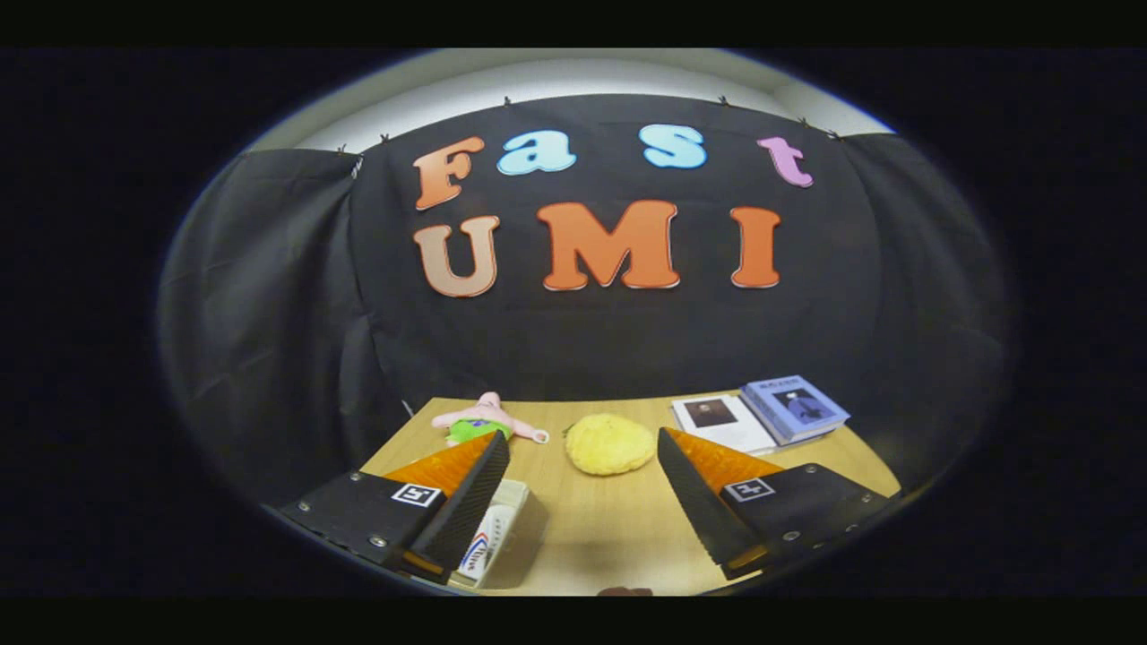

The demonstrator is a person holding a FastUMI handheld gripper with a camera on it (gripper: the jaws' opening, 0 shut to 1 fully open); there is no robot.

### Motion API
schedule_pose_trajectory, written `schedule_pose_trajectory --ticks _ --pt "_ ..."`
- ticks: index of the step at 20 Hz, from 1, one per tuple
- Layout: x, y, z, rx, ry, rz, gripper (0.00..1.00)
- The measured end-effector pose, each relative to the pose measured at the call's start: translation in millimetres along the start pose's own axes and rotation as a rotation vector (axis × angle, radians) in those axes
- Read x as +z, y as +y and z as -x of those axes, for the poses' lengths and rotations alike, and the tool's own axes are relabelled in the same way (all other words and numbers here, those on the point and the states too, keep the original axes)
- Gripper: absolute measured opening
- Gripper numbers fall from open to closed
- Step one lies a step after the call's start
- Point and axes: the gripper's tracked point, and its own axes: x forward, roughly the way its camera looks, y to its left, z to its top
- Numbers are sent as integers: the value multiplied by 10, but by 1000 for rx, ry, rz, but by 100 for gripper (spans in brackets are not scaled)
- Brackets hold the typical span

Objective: Open the storage box then place both shoes into the box .Put the left shoe in first, then the right shoe, with the right side of both shoes facing outward in a uniform manner.

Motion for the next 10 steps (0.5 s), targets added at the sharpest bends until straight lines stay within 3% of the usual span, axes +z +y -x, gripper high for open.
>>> schedule_pose_trajectory --ticks 5,10 --pt "786 -543 318 -40 -138 21 99" --pt "1117 -1067 611 -91 -198 28 99"
